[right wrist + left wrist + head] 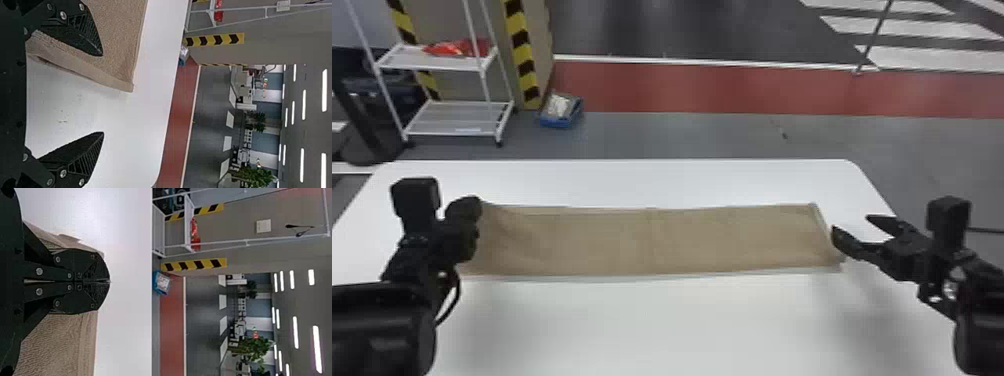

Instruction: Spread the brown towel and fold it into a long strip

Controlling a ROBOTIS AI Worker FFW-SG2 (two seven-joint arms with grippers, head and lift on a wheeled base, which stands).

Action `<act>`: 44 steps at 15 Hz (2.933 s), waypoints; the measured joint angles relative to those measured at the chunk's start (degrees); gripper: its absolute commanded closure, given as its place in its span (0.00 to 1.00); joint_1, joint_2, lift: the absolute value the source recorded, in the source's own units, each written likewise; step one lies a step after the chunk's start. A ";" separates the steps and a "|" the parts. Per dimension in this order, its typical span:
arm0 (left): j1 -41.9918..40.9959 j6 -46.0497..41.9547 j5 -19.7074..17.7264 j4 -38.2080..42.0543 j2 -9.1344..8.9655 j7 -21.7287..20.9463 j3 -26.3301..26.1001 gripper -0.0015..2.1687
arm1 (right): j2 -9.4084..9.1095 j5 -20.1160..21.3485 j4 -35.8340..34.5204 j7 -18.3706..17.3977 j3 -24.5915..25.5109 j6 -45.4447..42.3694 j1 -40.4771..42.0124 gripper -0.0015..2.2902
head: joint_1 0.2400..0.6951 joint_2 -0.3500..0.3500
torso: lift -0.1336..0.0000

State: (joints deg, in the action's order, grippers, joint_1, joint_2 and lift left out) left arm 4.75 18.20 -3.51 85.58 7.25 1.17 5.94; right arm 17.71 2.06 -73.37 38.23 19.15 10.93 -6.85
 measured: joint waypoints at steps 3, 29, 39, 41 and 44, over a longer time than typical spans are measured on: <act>-5.58 -5.33 -6.96 7.60 0.16 -5.79 3.55 0.77 | 0.24 0.18 -0.35 -0.09 0.47 0.56 -0.22 0.08 | 1.00 0.38 | 0.13; 1.49 -3.46 -0.71 -3.93 0.74 -4.75 0.43 0.77 | -2.51 4.13 4.15 -3.73 -6.18 1.54 -3.14 0.21 | 1.00 0.45 | 0.13; 1.44 -3.30 -0.73 -3.93 0.76 -4.90 0.21 0.77 | -1.95 4.38 5.14 -4.20 -4.84 0.33 -3.05 0.34 | 1.00 0.42 | 0.13; 1.46 -3.29 -0.72 -3.93 0.88 -4.94 0.25 0.77 | -1.90 4.28 5.24 -4.13 -4.98 0.59 -3.17 0.49 | 1.00 0.43 | 0.13; 1.49 -3.13 -0.75 -3.93 1.01 -4.95 0.36 0.77 | -1.89 3.99 5.21 -4.16 -4.80 0.35 -3.24 0.50 | 1.00 0.43 | 0.13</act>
State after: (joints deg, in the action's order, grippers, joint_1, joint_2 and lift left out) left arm 6.24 15.07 -4.26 81.65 8.26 -3.78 6.31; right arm 15.82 6.05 -68.16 34.07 14.35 11.28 -10.09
